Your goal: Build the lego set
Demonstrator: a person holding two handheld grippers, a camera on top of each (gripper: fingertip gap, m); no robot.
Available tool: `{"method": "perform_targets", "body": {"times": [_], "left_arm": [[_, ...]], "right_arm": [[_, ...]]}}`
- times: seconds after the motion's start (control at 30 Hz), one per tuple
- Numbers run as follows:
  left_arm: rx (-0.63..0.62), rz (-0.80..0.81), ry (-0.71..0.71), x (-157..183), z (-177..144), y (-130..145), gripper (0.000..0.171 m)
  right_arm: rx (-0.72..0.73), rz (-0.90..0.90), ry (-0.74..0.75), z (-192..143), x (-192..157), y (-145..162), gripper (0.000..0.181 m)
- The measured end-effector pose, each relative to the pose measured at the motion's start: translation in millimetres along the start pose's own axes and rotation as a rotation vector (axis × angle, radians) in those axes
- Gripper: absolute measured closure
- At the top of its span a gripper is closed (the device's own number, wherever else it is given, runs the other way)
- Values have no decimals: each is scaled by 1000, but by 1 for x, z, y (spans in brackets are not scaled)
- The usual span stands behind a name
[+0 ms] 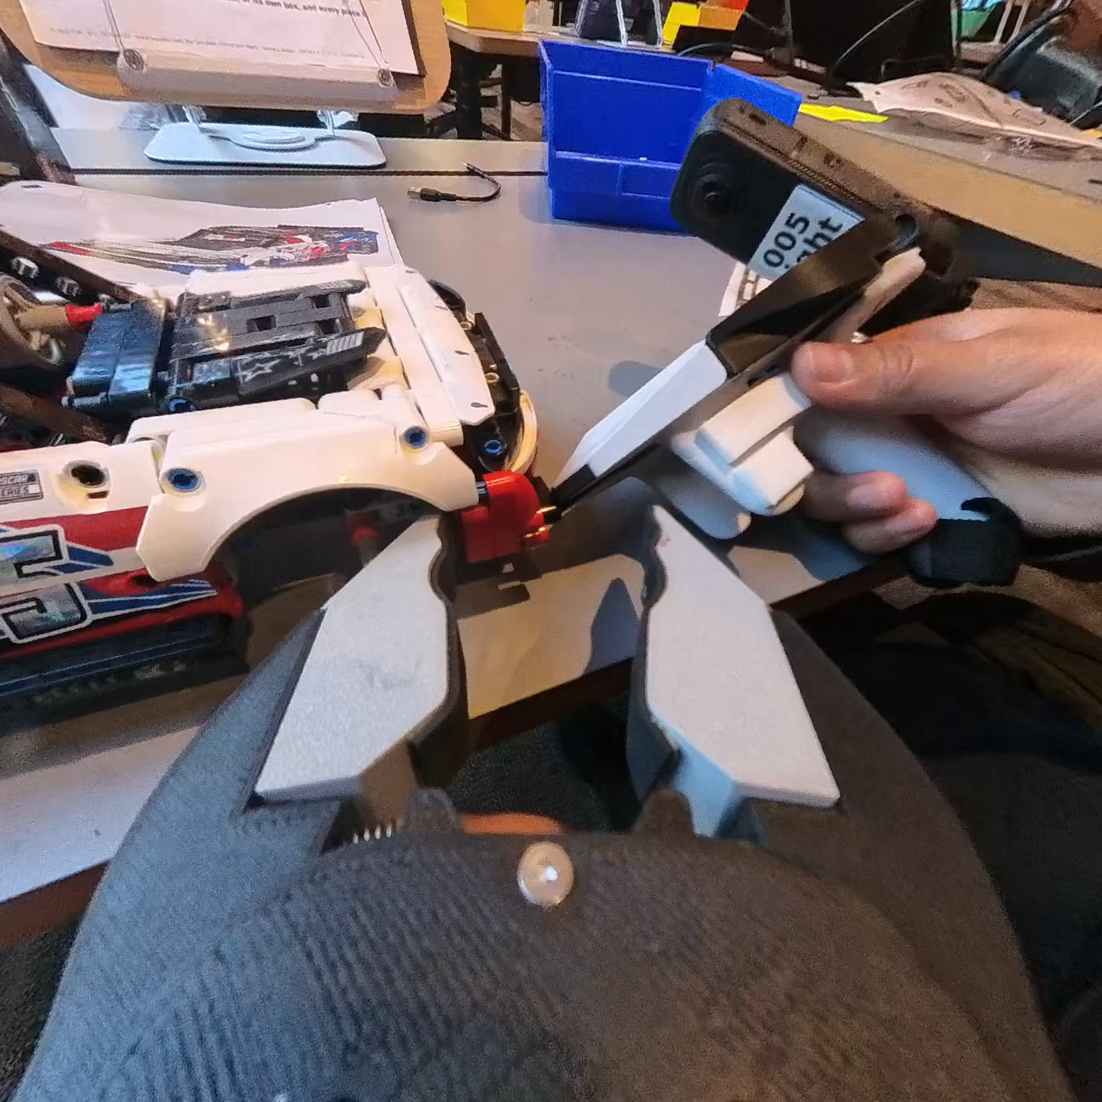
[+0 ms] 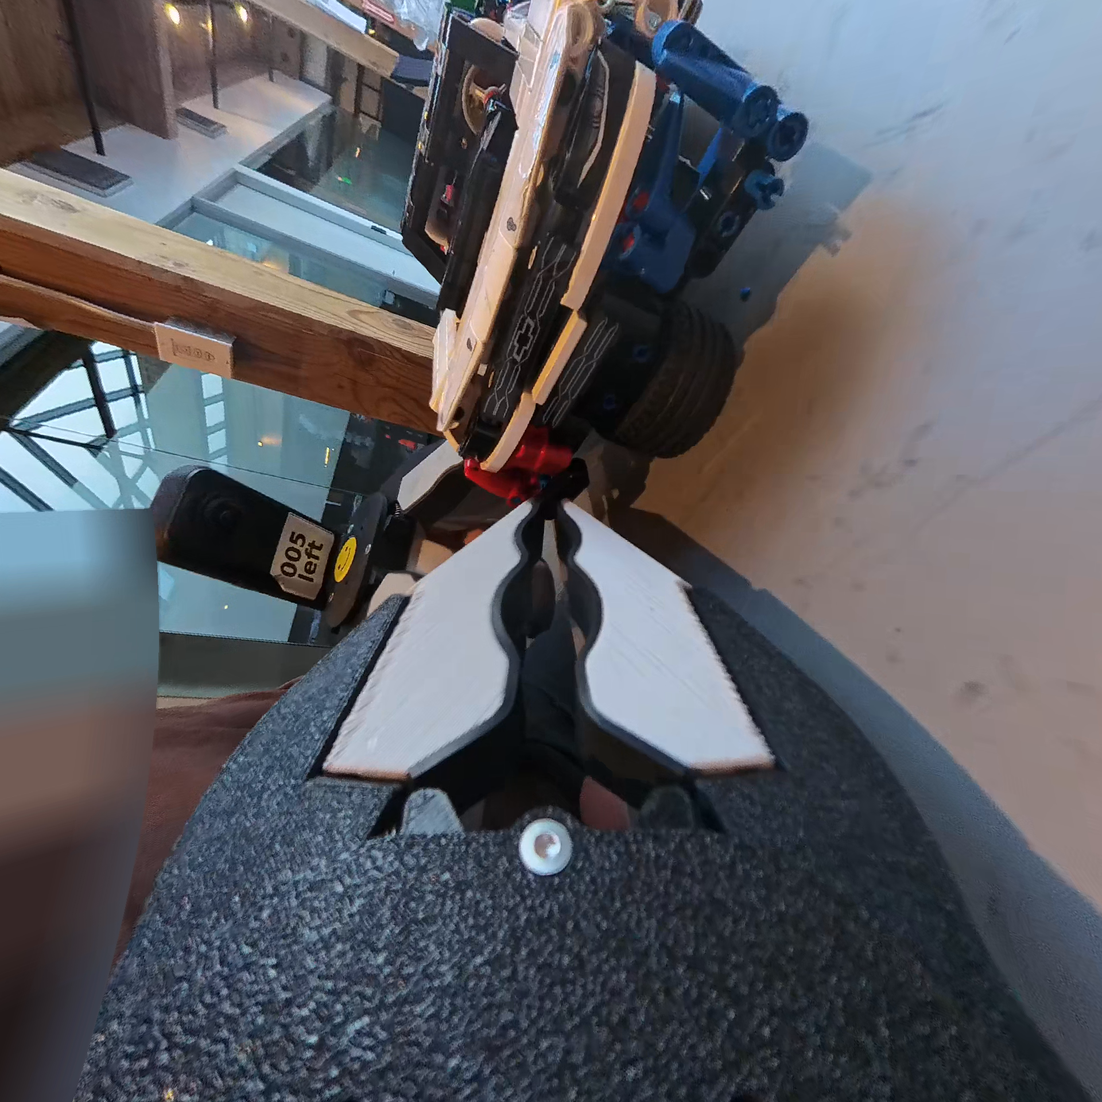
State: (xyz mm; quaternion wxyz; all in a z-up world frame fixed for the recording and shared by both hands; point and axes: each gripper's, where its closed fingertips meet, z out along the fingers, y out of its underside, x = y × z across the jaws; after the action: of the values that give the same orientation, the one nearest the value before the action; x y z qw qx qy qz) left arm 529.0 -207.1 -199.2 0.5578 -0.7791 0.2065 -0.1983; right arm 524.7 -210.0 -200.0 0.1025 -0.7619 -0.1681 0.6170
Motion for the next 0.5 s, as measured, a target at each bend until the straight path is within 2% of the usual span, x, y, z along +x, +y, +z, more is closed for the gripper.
{"method": "perform_targets", "body": {"times": [0.07,0.13,0.27,0.37,0.5], "left_arm": [[-16,14,-22,-4,0,2,119],[-18,10,-22,-5,0,2,121],[-19,5,-11,-4,-1,2,120],[-21,12,-1,-2,0,2,117],[-18,17,5,-4,-1,2,121]], "right_arm": [[12,6,4,-2,1,-1,181],[13,7,21,-3,3,-1,181],[-26,3,46,4,4,4,161],[-25,11,35,7,3,4,170],[5,22,28,3,3,1,170]]}}
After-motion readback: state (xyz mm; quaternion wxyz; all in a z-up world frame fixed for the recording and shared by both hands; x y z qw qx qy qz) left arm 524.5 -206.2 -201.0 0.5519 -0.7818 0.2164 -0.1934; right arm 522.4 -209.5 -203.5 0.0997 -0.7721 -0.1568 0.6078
